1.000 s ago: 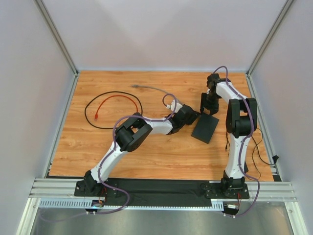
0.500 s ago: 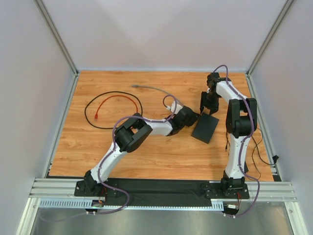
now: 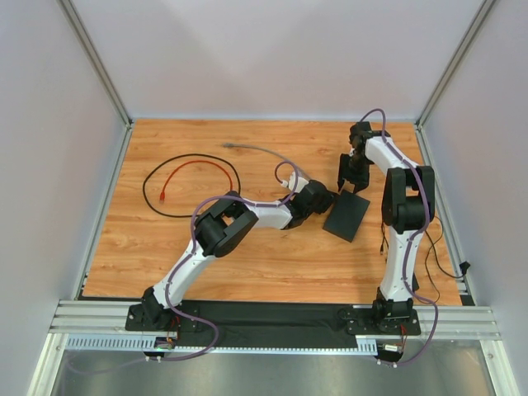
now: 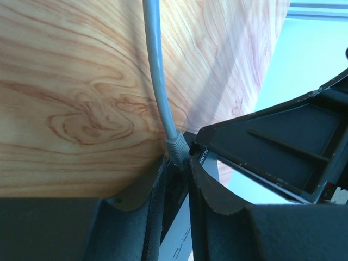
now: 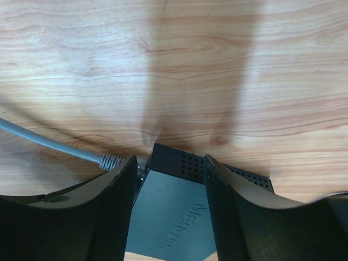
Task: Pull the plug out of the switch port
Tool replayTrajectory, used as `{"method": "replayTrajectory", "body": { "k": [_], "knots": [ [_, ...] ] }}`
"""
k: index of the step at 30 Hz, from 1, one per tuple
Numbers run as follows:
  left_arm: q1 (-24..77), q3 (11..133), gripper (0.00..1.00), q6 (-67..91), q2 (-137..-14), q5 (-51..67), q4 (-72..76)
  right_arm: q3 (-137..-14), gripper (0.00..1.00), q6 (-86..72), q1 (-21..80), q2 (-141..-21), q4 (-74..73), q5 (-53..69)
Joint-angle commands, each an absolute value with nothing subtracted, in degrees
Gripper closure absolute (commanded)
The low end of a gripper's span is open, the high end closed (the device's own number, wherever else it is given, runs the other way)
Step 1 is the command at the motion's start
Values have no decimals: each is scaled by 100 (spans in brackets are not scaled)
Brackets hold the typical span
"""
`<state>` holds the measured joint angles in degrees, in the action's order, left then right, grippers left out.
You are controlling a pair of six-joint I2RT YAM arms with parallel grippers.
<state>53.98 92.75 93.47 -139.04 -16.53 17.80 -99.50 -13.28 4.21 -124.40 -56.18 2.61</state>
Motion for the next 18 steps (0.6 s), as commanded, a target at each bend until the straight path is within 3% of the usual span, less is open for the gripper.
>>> {"method": "replayTrajectory", "body": {
  "k": [1, 5, 9, 13, 14, 15, 18],
  "knots": [
    [5467, 9404, 71, 9326, -14194, -1600, 1380, -9905, 46, -1389, 439, -12164, -5520, 281],
    [5449, 9352, 78, 9202, -14221, -1635, 1502, -9782, 46, -1389, 492, -12033, -5520, 89],
    [5440, 9141, 100, 9097, -14203, -1643, 1862, -9581, 45, -1397, 536, -11760, -5598, -509],
    [5440, 9053, 100, 8912, -14133, -1705, 2048, -9466, 39, -1389, 545, -11637, -5599, -651],
    [5449, 8983, 100, 8895, -14107, -1722, 2065, -9492, 15, -1371, 554, -11672, -5599, -616],
    [5441, 8948, 100, 8877, -14080, -1740, 2161, -9518, 0, -1380, 562, -11698, -5616, -589],
    [5449, 8877, 100, 8859, -14045, -1793, 2171, -9580, 0, -1380, 597, -11777, -5634, -554]
  ]
}}
